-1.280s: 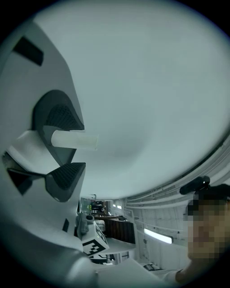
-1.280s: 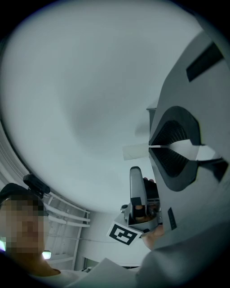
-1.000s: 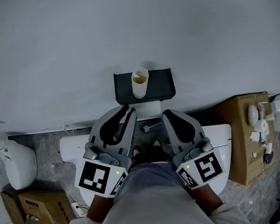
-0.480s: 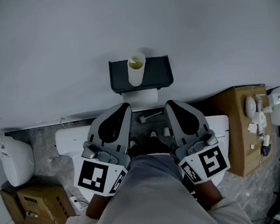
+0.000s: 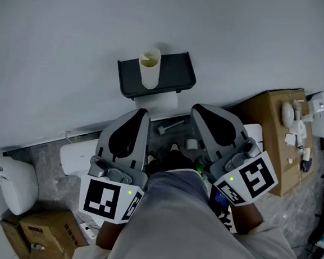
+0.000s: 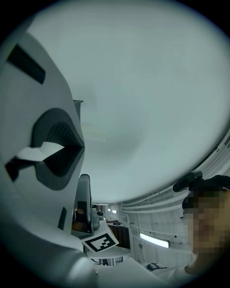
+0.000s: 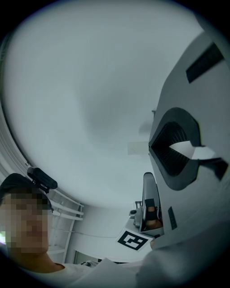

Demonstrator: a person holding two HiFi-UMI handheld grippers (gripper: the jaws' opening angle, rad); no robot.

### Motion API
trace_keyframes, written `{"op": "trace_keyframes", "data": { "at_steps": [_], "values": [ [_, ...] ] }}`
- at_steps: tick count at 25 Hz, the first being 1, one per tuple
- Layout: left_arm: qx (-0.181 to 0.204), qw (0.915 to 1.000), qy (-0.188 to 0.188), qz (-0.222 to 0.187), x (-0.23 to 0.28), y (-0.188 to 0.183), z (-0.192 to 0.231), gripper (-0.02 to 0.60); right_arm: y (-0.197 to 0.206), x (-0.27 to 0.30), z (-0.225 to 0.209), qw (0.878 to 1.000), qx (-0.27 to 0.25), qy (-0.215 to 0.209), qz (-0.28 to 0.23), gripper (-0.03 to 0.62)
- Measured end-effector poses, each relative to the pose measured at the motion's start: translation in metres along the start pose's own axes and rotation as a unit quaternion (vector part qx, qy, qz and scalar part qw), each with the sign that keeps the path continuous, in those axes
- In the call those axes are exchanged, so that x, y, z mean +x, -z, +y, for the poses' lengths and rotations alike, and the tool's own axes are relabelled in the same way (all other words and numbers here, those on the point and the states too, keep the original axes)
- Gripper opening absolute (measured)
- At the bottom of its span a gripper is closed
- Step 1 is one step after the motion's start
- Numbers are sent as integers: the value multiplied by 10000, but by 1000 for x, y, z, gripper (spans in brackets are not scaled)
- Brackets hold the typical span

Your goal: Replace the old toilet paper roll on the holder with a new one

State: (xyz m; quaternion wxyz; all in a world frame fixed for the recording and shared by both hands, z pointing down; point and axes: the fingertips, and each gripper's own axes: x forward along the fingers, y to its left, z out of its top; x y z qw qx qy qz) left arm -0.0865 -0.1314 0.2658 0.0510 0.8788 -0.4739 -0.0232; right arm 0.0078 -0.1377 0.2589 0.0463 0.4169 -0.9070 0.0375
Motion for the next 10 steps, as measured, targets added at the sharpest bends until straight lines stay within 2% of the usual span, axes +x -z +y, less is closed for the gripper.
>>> {"op": "trace_keyframes", "data": {
  "at_steps": [10],
  "values": [
    [17,10000,54,31,7,3,-3,5,2,0,-7,9998,94,-148,12,16]
  ]
}}
